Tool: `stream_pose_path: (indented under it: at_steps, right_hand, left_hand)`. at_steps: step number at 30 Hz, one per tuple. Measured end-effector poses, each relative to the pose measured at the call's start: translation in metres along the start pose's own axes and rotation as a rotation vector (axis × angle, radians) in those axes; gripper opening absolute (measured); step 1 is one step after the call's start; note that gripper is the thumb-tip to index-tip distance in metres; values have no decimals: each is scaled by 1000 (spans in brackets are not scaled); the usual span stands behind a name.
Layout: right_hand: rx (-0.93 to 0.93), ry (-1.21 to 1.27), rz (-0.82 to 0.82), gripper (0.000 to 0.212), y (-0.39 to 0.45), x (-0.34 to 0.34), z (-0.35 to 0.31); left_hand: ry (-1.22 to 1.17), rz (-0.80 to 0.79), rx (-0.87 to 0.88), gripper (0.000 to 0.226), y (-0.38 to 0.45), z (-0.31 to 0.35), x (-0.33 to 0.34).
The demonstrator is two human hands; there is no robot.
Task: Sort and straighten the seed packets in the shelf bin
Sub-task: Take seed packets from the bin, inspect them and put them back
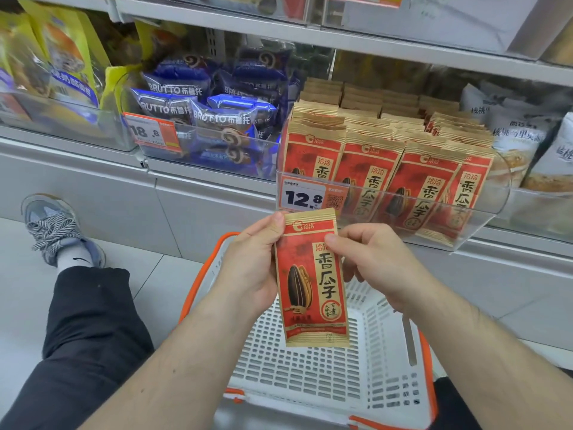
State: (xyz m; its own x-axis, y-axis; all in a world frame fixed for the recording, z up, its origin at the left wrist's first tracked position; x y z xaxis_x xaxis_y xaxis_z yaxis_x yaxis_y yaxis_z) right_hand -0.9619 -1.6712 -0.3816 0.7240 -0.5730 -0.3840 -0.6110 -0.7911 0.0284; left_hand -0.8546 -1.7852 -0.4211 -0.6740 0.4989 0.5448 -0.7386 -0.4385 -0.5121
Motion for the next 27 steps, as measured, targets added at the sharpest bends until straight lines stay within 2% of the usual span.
stream_pose_path:
  at_steps: [4,6,8,11,14,17,20,27]
  right_hand:
    - [-28,-52,20,32,2,-1,1]
    - [-34,-42,47,32,4,-3,2]
    - [-17,-3,55,32,4,-3,4]
    - [10,62,41,31,3,-1,6]
    - [28,63,-25,30,2,0,5]
    - [56,-42,-157,31,-1,1,5]
    - [74,-79,-238,27,-3,4,7]
    - [44,61,-92,29,3,-3,12]
  left_hand:
    - [104,25,16,27,0,-1,-4]
    - [148,39,20,20,-2,-5,-6]
    - [136,48,29,12,-4,-7,-8]
    - [104,52,35,13,-4,-5,-10]
    - [64,59,27,14,-1,-3,-10]
    - [25,59,22,11,1,-2,-12]
    - [33,56,32,18,3,-1,-13]
    - [198,-22,7,16,-3,-11,-7]
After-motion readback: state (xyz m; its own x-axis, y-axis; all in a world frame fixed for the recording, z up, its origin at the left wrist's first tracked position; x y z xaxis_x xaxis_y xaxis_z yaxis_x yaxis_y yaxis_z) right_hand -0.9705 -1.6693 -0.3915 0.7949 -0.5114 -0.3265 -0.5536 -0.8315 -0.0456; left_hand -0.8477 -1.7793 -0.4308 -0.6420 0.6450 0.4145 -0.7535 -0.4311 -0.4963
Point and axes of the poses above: each hand's wrist, its own y-axis towards the middle knuckle, its own x-axis out of the palm, z = x × y, the point moved 7 cm from there along y, towards the middle knuckle, and after that the axes turned 13 degrees about -x, right-handed, at the moved point
